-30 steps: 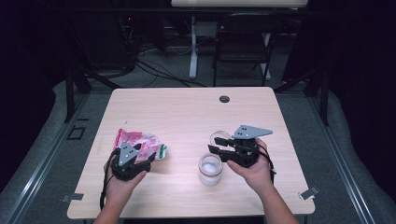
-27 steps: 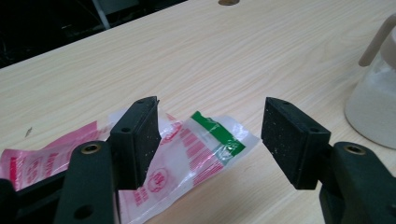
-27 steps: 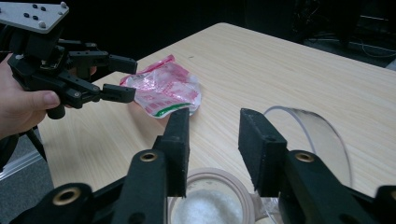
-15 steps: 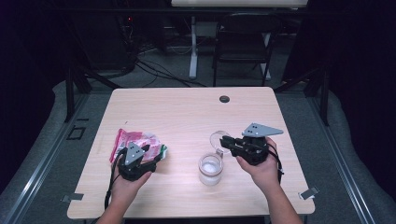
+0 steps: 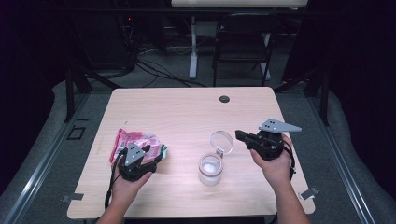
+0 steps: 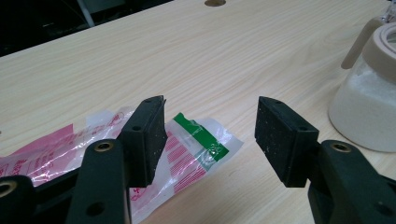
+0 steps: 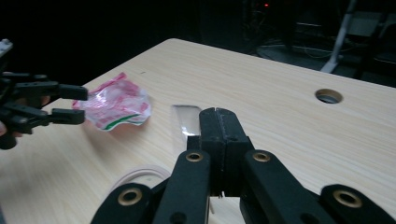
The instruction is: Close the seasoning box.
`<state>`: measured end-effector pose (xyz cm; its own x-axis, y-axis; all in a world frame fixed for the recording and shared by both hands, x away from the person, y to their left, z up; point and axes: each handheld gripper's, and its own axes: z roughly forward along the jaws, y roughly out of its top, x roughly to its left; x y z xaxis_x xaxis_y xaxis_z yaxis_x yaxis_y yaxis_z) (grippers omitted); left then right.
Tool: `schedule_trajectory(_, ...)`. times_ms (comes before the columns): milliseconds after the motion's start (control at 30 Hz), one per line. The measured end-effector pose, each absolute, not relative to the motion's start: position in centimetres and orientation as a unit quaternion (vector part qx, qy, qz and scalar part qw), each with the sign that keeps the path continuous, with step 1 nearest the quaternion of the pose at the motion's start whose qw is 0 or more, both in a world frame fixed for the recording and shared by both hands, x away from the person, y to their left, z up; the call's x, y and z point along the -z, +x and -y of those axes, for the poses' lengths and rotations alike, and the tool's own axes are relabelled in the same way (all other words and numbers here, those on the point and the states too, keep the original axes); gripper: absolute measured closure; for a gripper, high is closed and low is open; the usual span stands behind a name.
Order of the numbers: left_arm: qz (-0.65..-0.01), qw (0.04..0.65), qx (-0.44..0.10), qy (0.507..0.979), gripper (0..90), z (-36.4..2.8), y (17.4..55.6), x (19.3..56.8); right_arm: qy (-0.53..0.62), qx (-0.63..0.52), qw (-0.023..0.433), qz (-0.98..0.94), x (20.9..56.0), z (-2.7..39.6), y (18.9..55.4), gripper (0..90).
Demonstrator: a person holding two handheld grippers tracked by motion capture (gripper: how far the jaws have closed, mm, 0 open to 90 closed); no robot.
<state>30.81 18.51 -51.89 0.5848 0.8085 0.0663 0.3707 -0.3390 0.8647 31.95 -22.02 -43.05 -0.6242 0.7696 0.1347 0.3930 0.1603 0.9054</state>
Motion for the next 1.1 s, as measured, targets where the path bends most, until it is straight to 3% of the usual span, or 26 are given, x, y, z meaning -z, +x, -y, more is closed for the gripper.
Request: schedule_trajectory(1100, -0.377, 0.426, -0.262, 0.78, 44.1, -18.7, 30.5, 52.0, 0.447, -0.489, 0.169, -0.73, 46.3, 23.2, 34.5, 90.0)
